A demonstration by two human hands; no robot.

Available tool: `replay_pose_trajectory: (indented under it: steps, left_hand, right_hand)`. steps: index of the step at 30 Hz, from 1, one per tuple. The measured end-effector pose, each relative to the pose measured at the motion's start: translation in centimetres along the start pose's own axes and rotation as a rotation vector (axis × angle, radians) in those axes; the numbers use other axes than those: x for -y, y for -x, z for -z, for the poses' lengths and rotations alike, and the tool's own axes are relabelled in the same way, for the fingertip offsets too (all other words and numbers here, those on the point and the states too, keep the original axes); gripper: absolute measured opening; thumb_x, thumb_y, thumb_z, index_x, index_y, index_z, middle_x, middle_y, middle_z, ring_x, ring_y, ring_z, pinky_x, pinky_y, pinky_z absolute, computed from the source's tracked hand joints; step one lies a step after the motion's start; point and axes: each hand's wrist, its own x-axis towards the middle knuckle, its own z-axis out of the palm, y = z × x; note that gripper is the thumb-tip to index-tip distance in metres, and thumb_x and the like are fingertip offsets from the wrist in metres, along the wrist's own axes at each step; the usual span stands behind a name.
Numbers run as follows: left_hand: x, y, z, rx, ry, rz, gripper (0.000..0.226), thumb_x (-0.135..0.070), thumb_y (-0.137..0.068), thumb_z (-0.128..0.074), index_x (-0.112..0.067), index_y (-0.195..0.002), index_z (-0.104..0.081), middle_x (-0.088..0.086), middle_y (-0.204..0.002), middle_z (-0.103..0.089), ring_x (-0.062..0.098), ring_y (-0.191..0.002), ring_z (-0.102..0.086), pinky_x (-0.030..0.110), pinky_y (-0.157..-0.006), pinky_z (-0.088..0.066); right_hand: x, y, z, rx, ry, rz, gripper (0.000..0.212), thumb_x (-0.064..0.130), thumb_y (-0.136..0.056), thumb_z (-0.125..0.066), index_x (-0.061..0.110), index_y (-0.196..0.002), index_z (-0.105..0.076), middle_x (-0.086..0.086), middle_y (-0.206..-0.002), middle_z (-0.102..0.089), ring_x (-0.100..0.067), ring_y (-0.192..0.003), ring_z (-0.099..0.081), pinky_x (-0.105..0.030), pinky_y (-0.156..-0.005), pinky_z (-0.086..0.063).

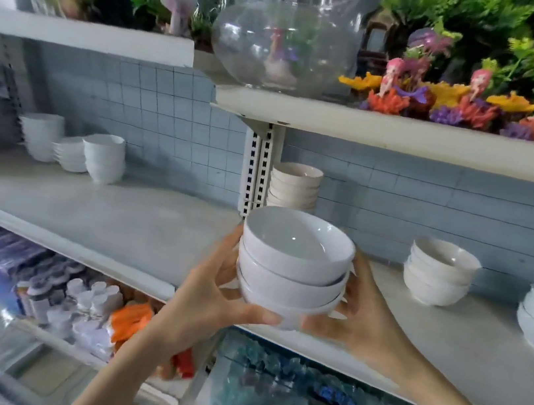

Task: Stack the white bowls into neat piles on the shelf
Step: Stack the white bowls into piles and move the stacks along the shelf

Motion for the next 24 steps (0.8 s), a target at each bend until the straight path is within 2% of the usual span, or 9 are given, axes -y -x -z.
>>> replay_pose_trajectory:
  steps: [5, 10, 13, 16, 19, 21, 24]
  left_hand:
    - [2.2, -2.9, 4.7, -0.01, -0.017, -0.007, 0.107, -0.023, -0.05, -0.088, -0.035, -0.141, -0.032, -0.011, -0.122, -0.064, 0.009, -0.115, -0.059, 0.027, -0.091, -0.052]
    - [4.1, -6.6, 10.2, -0.013, -0.06, -0.013, 0.103, -0.023, -0.051, -0.088, -0.039, -0.138, -0.034, -0.013, -0.123, -0.063, 0.008, -0.118, -0.056, 0.028, -0.092, -0.052]
    - [5.1, -8.7, 13.4, -0.007, -0.095, -0.013, 0.107, -0.022, -0.055, -0.088, -0.034, -0.143, -0.029, -0.015, -0.129, -0.058, 0.006, -0.122, -0.052, 0.029, -0.093, -0.051]
    - [6.3, -9.9, 16.7, -0.027, -0.106, -0.002, 0.107, -0.024, -0.055, -0.087, -0.033, -0.144, -0.028, -0.016, -0.129, -0.057, 0.005, -0.123, -0.051, 0.031, -0.093, -0.052]
    - [7.4, -10.5, 19.9, -0.046, -0.134, 0.0, 0.109, -0.028, -0.055, -0.087, -0.033, -0.145, -0.026, -0.013, -0.131, -0.056, 0.007, -0.123, -0.052, 0.039, -0.096, -0.05]
    - [8.1, -10.8, 22.0, -0.047, -0.149, -0.005, 0.109, -0.03, -0.056, -0.087, -0.034, -0.145, -0.024, -0.013, -0.133, -0.055, 0.006, -0.124, -0.051, 0.042, -0.098, -0.049]
    - [9.1, -11.3, 25.1, -0.042, -0.154, -0.004, 0.11, -0.032, -0.055, -0.087, -0.037, -0.146, -0.023, -0.013, -0.133, -0.055, 0.007, -0.124, -0.051, 0.045, -0.099, -0.048]
  right_hand:
    - [-1.6, -5.7, -2.7, 0.027, 0.0, -0.002, 0.12, 0.04, -0.049, -0.089, 0.046, -0.143, -0.015, 0.03, -0.135, -0.042, 0.002, -0.125, -0.044, -0.025, -0.095, -0.049]
    - [-3.0, -12.1, -5.2, 0.025, 0.003, 0.018, 0.122, 0.042, -0.048, -0.09, 0.045, -0.143, -0.014, 0.03, -0.135, -0.042, 0.001, -0.127, -0.044, -0.031, -0.099, -0.047]
    - [-3.6, -15.9, -6.7, 0.037, -0.001, 0.024, 0.114, 0.039, -0.049, -0.09, 0.057, -0.136, -0.018, 0.031, -0.134, -0.043, 0.004, -0.125, -0.044, -0.021, -0.091, -0.05]
    - [-4.0, -19.3, -8.7, 0.059, 0.003, 0.03, 0.106, 0.02, -0.053, -0.085, 0.068, -0.126, -0.024, 0.035, -0.13, -0.043, 0.007, -0.123, -0.045, -0.014, -0.084, -0.049]
    - [-4.6, -22.0, -11.0, 0.087, -0.021, 0.022, 0.115, 0.015, -0.055, -0.083, 0.047, -0.141, -0.014, 0.038, -0.129, -0.042, 0.01, -0.121, -0.045, -0.019, -0.09, -0.05]
    - [-4.8, -23.5, -12.5, 0.089, -0.02, 0.017, 0.119, 0.026, -0.053, -0.087, 0.044, -0.143, -0.012, 0.037, -0.13, -0.042, 0.01, -0.121, -0.044, -0.021, -0.092, -0.05]
    - [-4.8, -25.6, -15.0, 0.085, -0.023, -0.002, 0.122, 0.044, -0.044, -0.091, 0.053, -0.14, -0.016, 0.028, -0.138, -0.04, 0.002, -0.126, -0.044, -0.025, -0.092, -0.049]
